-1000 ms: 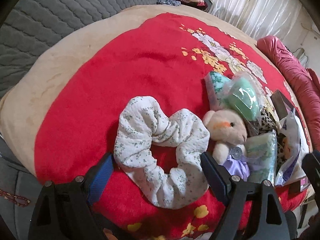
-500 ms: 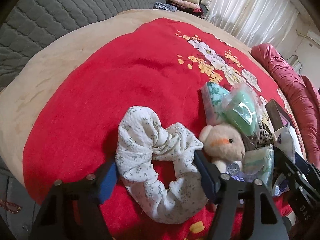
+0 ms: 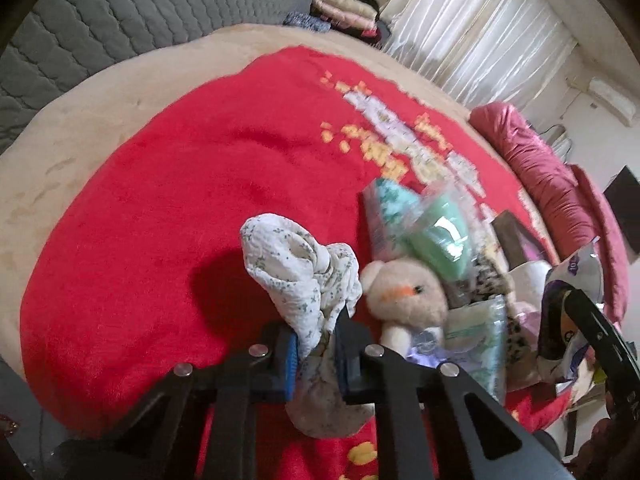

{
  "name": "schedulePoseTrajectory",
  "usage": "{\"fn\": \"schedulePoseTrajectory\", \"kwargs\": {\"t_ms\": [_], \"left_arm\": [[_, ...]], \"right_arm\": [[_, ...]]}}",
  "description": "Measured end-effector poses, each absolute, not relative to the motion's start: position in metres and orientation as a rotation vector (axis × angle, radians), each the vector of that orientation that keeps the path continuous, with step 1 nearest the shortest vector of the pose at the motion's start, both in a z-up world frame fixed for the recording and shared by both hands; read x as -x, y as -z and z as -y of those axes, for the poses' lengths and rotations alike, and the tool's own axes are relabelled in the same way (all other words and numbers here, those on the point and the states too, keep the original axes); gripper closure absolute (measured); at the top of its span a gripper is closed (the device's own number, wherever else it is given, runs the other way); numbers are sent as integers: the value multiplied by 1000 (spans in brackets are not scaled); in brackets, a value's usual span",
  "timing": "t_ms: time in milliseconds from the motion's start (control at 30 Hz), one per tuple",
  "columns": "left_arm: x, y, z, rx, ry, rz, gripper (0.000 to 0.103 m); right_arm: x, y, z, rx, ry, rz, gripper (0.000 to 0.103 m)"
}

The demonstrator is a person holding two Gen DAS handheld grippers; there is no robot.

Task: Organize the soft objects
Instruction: 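Carry the scrunchie with the left tool while the right tool carries the snack bag to the pink book tray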

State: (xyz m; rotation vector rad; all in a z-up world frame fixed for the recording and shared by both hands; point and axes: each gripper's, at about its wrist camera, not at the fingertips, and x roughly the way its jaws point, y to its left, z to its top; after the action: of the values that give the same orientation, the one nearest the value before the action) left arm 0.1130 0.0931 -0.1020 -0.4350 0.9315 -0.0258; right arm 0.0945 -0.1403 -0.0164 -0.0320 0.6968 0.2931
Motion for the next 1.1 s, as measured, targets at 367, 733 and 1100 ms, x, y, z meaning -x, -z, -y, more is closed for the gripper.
{"fn": "schedulePoseTrajectory", "kwargs": {"t_ms": [367,733,1100], "left_arm": [[-90,57,-81,320,18,-710,88],[-69,30,-37,258,78,-702,88],[-59,-16,48,219,250,-679,88]], "right_arm": [[-78,-9,165,-5,-266,-606,65],[-67,-19,228,-53,-130,-542,65],[-50,-16,303,-122,36,-497,65]]}}
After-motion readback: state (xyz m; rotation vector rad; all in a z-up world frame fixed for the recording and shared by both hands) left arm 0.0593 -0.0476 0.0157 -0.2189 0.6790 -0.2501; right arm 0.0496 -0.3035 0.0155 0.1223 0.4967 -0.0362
